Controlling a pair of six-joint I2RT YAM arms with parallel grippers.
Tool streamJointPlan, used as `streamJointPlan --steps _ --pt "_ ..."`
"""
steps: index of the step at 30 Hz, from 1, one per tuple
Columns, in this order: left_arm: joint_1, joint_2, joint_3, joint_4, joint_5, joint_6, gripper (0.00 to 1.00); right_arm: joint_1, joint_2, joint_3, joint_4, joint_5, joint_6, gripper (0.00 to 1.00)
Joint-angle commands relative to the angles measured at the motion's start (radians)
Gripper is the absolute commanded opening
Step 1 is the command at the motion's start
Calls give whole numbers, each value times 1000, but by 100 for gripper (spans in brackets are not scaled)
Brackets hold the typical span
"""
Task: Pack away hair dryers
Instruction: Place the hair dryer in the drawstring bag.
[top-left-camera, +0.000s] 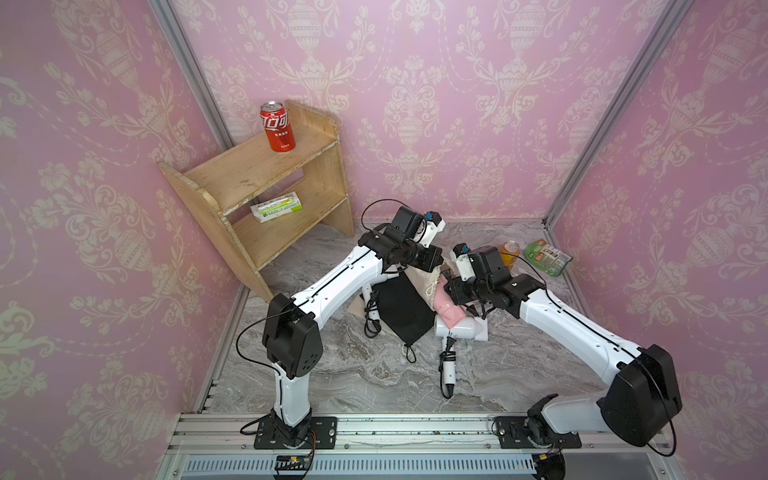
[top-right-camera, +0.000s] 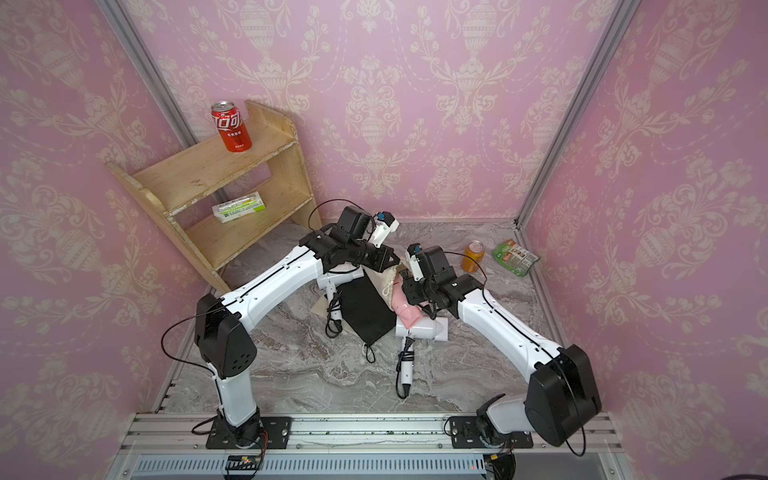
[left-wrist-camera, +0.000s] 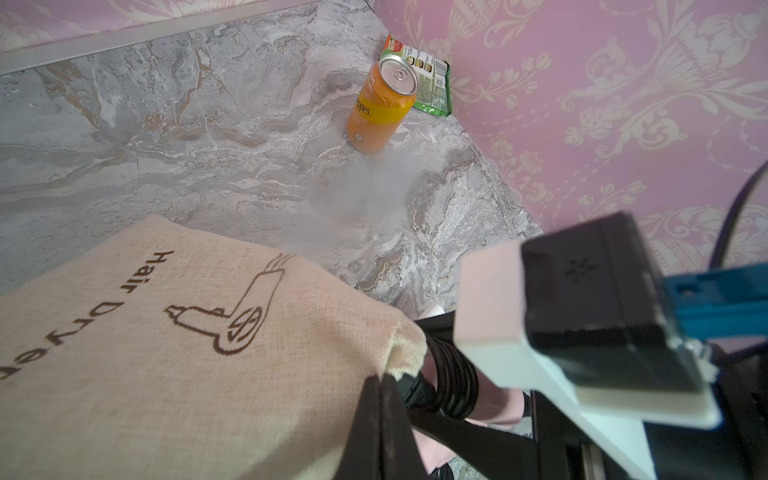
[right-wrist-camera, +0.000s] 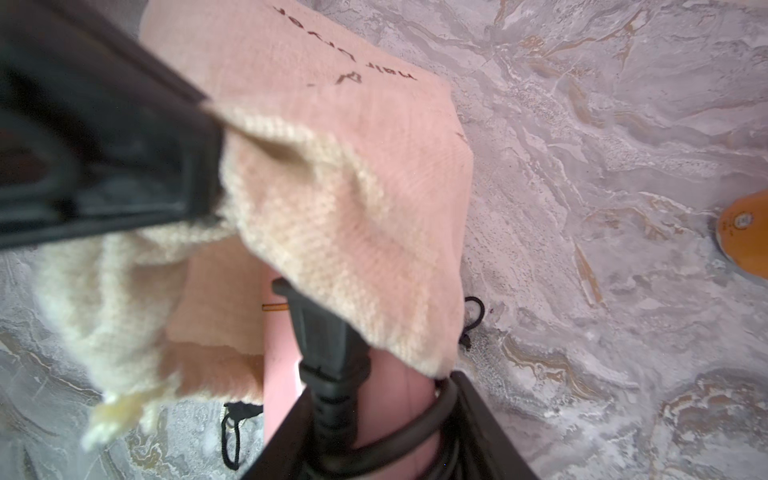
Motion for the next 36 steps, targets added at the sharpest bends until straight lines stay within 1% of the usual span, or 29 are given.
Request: streamJointPlan --steps 1,13,15,16,24,31,32,36 --pt "-12 -45 -27 24 16 -14 0 -18 -24 32 57 -65 58 36" --pt "-22 -87 -80 28 19 10 0 -114 -3 77 74 -193 173 36" --pt "-21 -103 -98 30 18 18 0 -120 3 77 72 -191 195 37" --pt "-22 -109 -109 32 18 22 0 -123 7 116 70 -190 206 37" --pt "-21 -155 -202 78 23 18 0 -148 34 154 82 -219 329 36" --pt "-22 -178 -248 92 12 21 0 -166 38 142 118 -236 413 36" --pt "-22 -181 -252 93 11 21 0 -167 36 136 126 -232 449 36" --pt "-22 -191 -274 106 13 12 0 -183 28 104 173 -231 505 36"
